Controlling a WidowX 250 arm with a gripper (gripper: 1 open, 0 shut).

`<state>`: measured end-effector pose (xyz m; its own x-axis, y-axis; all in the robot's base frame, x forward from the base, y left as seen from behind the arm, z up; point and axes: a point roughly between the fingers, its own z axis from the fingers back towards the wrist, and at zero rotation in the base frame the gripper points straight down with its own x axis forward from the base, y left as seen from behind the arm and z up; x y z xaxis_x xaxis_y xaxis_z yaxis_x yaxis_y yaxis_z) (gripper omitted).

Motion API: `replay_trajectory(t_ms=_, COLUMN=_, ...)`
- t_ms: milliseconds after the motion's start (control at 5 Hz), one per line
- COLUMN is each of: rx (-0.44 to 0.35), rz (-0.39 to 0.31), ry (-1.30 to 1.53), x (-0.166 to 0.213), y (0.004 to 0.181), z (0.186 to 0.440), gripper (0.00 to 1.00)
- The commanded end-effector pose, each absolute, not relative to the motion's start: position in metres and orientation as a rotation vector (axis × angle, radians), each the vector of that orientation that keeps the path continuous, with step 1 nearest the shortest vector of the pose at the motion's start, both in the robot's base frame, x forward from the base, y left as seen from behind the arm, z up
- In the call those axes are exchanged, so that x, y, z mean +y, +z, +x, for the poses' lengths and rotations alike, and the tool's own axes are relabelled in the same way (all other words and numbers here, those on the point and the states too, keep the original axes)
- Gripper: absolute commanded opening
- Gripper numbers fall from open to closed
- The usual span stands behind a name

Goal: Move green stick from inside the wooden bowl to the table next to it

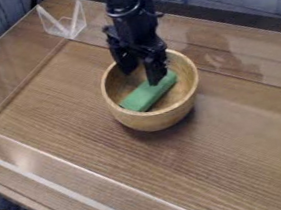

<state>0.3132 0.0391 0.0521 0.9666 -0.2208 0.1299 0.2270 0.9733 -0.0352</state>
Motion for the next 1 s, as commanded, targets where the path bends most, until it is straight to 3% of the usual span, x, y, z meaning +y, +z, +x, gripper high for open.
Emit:
replay_trajectory(t_ms=0, rx=-0.168, rz=-0.033, ry=-0.153, x=0.046, y=0.055, z=0.321, gripper=1.00)
replay_trajectory(t_ms=400, rx=-0.163, rz=-0.058, ry=-0.227, x=0.051, y=0.034, z=0.337, gripper=1.00)
replay_trajectory(t_ms=600, rx=-0.159, rz=-0.066, ry=-0.196, x=0.053, y=0.028, z=0.339, gripper=0.00)
replay_trajectory(t_ms=800, rx=-0.154, rz=-0.074, ry=-0.164, x=0.056, y=0.022, z=0.341, gripper=0.00)
